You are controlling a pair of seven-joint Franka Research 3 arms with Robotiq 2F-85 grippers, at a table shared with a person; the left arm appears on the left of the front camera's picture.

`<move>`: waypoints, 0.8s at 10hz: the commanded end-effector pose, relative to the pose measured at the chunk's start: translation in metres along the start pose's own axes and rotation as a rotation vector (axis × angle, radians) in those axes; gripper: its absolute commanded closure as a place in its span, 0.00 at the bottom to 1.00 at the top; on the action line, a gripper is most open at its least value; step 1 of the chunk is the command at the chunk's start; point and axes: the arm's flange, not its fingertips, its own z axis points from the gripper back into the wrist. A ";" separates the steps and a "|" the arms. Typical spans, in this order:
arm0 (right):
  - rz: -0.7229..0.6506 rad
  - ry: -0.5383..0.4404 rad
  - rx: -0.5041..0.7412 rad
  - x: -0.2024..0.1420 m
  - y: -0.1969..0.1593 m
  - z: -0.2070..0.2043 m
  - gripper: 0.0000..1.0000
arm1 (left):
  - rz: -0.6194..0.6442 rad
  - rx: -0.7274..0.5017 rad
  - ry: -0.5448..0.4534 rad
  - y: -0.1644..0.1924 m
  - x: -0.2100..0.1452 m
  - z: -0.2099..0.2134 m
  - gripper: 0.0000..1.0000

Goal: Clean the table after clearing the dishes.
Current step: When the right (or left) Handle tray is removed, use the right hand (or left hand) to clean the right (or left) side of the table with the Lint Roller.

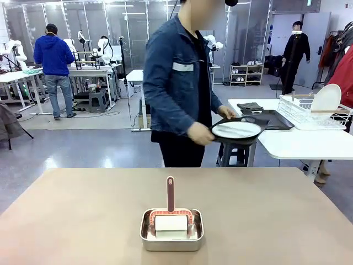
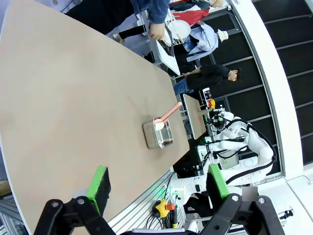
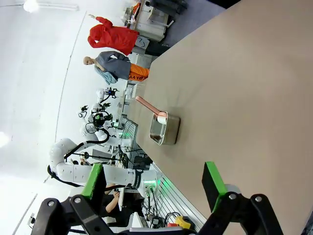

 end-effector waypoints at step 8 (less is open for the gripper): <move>0.010 0.000 -0.002 -0.001 0.001 0.001 0.00 | -0.448 0.293 0.261 -0.110 0.075 -0.059 0.00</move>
